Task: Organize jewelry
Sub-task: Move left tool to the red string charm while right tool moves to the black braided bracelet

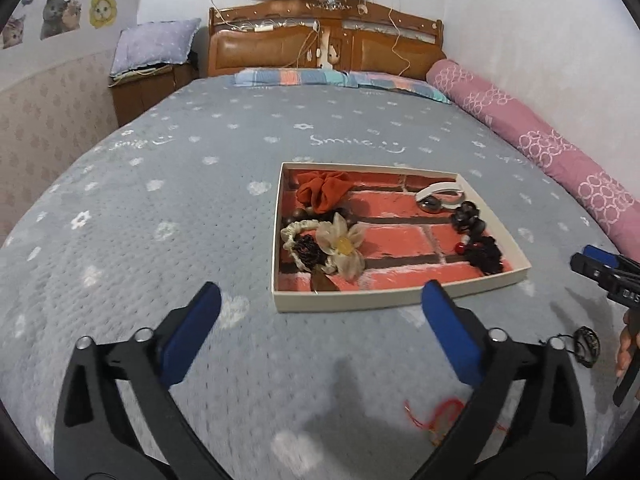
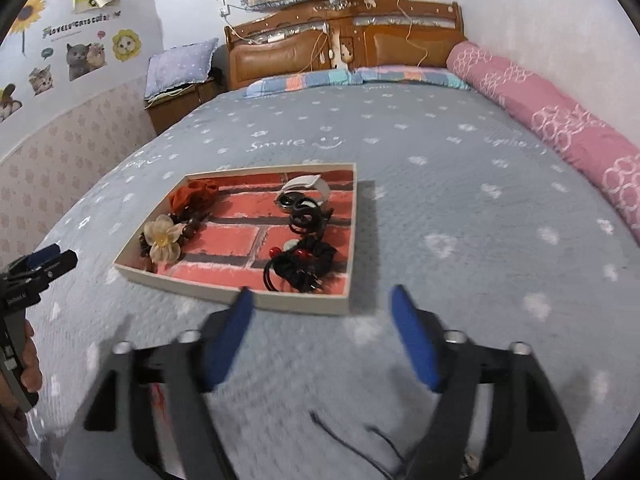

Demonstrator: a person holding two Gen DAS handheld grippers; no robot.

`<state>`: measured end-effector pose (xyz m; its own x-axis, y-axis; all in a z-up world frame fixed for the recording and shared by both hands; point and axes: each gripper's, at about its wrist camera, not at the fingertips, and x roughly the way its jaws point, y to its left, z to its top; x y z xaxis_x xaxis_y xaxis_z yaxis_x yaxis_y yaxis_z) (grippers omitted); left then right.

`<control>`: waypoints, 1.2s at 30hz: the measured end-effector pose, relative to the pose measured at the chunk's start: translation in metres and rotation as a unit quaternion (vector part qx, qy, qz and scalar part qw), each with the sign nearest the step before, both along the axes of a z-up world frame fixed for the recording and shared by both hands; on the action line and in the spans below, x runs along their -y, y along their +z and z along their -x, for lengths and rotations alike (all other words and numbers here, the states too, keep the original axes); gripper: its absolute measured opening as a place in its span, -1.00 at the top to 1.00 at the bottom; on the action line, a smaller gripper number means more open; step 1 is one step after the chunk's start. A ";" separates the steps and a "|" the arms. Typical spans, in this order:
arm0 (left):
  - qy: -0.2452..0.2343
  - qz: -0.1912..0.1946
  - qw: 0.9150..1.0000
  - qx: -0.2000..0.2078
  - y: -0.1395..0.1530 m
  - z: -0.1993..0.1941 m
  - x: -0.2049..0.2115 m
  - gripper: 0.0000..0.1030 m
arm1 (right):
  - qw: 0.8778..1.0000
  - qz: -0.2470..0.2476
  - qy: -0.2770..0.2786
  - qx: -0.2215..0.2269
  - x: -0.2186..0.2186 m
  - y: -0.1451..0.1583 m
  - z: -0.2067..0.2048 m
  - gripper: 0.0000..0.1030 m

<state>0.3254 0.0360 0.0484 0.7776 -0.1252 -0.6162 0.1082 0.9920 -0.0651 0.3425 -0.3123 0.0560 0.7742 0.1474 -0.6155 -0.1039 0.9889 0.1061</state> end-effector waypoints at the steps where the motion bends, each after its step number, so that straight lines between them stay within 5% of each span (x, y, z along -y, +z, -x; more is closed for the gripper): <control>1: -0.002 0.002 1.000 -0.001 0.003 0.006 0.003 -0.90 | 1.000 0.000 -0.002 0.003 0.005 0.005 0.009 -0.52; 6: -0.014 0.027 0.999 -0.013 0.008 0.034 0.016 -0.90 | 1.000 -0.003 -0.014 0.009 0.028 0.013 0.043 -0.78; 14: -0.029 0.026 0.999 -0.029 -0.011 0.069 0.051 -0.90 | 0.998 0.044 -0.051 -0.016 0.057 -0.020 0.069 -0.78; 26: -0.024 -0.010 0.998 -0.064 -0.070 0.069 0.078 -0.90 | 0.992 0.086 -0.080 -0.053 0.078 -0.066 0.073 -0.78; 31: -0.036 -0.012 0.996 -0.075 -0.083 0.066 0.080 -0.87 | 0.991 0.074 -0.093 -0.067 0.089 -0.084 0.073 -0.74; 34: -0.041 -0.011 0.996 -0.077 -0.086 0.065 0.080 -0.81 | 0.990 0.063 -0.090 -0.085 0.092 -0.094 0.071 -0.40; 36: -0.047 -0.009 0.995 -0.088 -0.090 0.062 0.081 -0.58 | 0.990 0.062 -0.090 -0.085 0.092 -0.095 0.070 -0.34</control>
